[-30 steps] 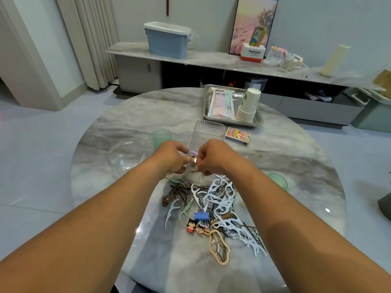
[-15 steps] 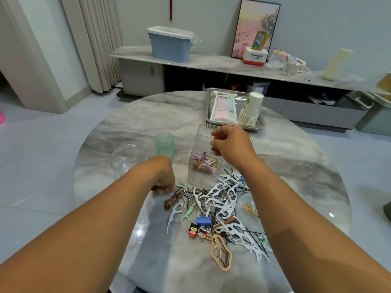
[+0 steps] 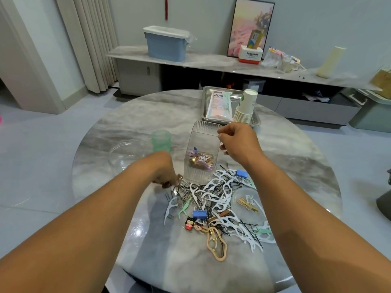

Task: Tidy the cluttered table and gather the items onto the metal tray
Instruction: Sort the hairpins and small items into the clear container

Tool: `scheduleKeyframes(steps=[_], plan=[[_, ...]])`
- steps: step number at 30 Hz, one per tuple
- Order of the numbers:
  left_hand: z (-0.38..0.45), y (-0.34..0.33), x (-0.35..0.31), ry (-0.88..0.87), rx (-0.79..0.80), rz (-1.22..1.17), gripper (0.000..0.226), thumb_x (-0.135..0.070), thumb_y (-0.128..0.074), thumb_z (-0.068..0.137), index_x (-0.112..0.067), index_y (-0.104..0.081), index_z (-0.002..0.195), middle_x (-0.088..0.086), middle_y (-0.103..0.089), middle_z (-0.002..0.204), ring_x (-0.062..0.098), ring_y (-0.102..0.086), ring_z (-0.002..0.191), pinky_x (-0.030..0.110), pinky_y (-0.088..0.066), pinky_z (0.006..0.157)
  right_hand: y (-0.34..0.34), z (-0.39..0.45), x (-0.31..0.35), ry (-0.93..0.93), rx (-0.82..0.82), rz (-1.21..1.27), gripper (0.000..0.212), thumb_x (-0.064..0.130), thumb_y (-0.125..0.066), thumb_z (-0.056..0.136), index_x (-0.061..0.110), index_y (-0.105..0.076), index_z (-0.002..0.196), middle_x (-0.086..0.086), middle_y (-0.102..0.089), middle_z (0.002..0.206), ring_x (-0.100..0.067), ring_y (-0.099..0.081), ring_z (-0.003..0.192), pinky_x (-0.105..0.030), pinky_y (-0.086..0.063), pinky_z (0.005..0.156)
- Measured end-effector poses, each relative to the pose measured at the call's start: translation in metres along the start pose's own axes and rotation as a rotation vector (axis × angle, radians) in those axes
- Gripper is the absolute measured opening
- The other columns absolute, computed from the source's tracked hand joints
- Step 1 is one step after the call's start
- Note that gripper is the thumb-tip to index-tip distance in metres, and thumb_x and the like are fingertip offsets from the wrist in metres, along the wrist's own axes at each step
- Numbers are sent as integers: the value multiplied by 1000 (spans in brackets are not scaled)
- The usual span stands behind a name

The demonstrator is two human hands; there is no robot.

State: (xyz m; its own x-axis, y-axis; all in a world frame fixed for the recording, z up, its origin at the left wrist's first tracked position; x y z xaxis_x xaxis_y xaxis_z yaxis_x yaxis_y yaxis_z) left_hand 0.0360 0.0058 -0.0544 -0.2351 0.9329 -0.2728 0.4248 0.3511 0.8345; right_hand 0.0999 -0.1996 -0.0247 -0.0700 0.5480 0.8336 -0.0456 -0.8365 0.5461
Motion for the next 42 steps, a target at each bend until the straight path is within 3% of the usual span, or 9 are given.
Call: scheduleKeyframes(steps=[4, 8, 12, 18, 21, 25, 30, 37, 42], plan=[[4, 37, -8, -142, -220, -562, 18, -23, -83, 83, -8, -73, 88, 12, -75, 88, 21, -64, 75, 38, -58, 77, 9, 0, -8, -34, -28, 7, 11, 14, -63, 99, 19, -72, 102, 3, -72, 93, -13, -72, 73, -23, -58, 56], [14, 39, -25, -279, -446, -881, 11, -17, -81, 85, -14, -71, 85, 8, -74, 82, 25, -69, 76, 38, -59, 74, 14, 3, -25, -99, -44, -37, 17, 9, -61, 97, 21, -72, 96, -1, -73, 100, -22, -73, 86, -44, -62, 82], [30, 18, -39, -339, -574, -800, 10, -19, -79, 86, -21, -71, 90, -3, -74, 85, 16, -70, 81, 39, -58, 80, 19, 5, -48, -185, 15, -237, 31, -2, -54, 95, 21, -74, 102, -9, -71, 115, -28, -67, 104, -41, -56, 94], [41, 9, -44, -379, -613, -699, 38, -1, -70, 90, -24, -66, 120, -6, -64, 110, 8, -64, 100, 17, -50, 75, 6, -4, -70, -202, 316, -532, 45, -7, -56, 92, 15, -67, 131, -10, -64, 135, -28, -61, 121, -37, -51, 102], [36, 11, -44, -359, -626, -591, 35, 2, -62, 92, -24, -65, 116, -5, -62, 107, 12, -62, 93, 23, -46, 72, 1, -6, -77, -196, 350, -638, 47, -5, -54, 93, 18, -66, 133, -10, -62, 138, -32, -59, 124, -39, -50, 105], [20, 13, -40, -347, -305, -411, 22, -10, -83, 80, -20, -65, 90, -4, -67, 84, 14, -63, 76, 28, -49, 65, 4, -6, -82, -202, 299, -638, 39, 0, -62, 93, 17, -68, 128, -10, -65, 134, -31, -61, 121, -39, -50, 105], [-3, -27, -35, -306, 143, 36, 25, -28, -91, 72, -24, -74, 91, -10, -72, 85, 8, -66, 77, 21, -47, 60, 10, -10, -78, -234, 266, -530, 33, 3, -77, 85, 12, -73, 116, -12, -71, 118, -29, -66, 108, -37, -55, 95], [-12, -56, -44, -321, 132, 166, 37, -41, -93, 66, -25, -71, 91, -10, -73, 87, 13, -69, 81, 26, -50, 64, 8, -21, -73, -227, 320, -560, 46, 8, -87, 77, 13, -70, 120, -8, -69, 118, -27, -65, 109, -32, -54, 91], [-16, -61, -53, -379, 48, 234, 24, -38, -84, 75, -22, -74, 89, -8, -73, 86, 13, -66, 80, 25, -45, 58, 2, -26, -77, -229, 335, -556, 43, 10, -89, 75, 13, -71, 114, -9, -70, 116, -23, -60, 95, -29, -50, 81]])
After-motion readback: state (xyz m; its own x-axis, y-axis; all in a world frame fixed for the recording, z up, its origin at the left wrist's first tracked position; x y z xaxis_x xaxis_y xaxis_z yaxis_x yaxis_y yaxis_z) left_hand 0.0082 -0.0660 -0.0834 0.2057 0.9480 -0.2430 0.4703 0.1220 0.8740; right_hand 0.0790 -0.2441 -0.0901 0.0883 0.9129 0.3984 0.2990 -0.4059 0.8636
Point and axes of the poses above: each hand's wrist, its own z-axis towards the middle knuckle, its own y-axis out of the back of the hand, x = y × z, the point moved 3 cm from there along z, towards the middle knuckle
